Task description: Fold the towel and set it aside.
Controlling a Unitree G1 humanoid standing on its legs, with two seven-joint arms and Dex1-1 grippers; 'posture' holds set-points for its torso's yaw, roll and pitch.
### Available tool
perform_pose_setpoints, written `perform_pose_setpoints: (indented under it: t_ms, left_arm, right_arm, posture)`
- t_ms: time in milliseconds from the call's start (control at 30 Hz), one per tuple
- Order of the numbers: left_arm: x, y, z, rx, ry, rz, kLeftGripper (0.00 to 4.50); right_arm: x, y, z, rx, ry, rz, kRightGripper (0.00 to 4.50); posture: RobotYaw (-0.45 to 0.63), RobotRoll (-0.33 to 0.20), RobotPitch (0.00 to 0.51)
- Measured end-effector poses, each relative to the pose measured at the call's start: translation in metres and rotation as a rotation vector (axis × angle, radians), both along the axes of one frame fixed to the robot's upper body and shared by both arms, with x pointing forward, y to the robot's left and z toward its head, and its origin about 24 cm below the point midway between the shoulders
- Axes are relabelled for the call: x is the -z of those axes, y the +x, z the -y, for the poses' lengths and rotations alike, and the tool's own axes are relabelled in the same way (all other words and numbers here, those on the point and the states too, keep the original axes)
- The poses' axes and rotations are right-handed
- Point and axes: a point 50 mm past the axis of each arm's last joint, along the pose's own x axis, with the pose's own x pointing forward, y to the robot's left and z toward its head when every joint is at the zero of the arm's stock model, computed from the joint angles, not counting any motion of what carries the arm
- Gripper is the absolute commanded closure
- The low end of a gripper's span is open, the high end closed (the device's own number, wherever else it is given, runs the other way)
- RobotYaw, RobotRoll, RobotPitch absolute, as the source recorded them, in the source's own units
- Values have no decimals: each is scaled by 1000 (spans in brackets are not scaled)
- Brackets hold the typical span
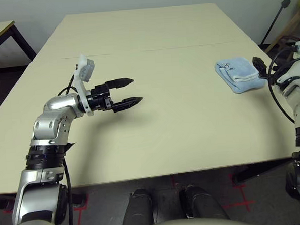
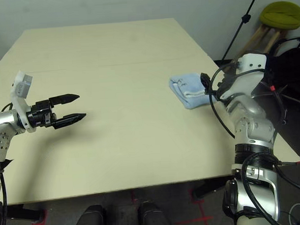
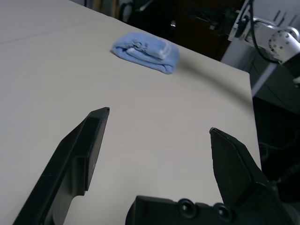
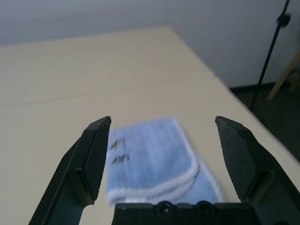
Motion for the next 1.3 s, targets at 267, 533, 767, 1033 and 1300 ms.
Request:
perform_pose_setpoints:
  t_ms: [267, 533, 767, 1033, 1300]
  left_arm:
    - [-29, 34, -23, -421, -160, 177, 0]
    - [-5, 45, -72, -999, -153, 308, 0]
    - [53, 22, -106, -1247, -59, 286, 0]
    - [69, 16, -118, -1323, -38, 267, 0]
    - [71, 15, -119, -1333, -43, 270, 0]
  right_arm:
    - [-18, 1, 14, 156, -177, 147, 16]
    - [18, 9, 16, 130, -224, 90, 16]
    - [78, -4, 24, 138, -152, -59, 16]
    - [88, -7, 24, 143, -151, -65, 16]
    - [88, -7, 23, 119, -155, -64, 16]
  posture:
    - [67, 0, 101]
    - [49, 0, 98]
    - [36, 0, 97]
    - [31, 0, 94]
    - [50, 0, 86]
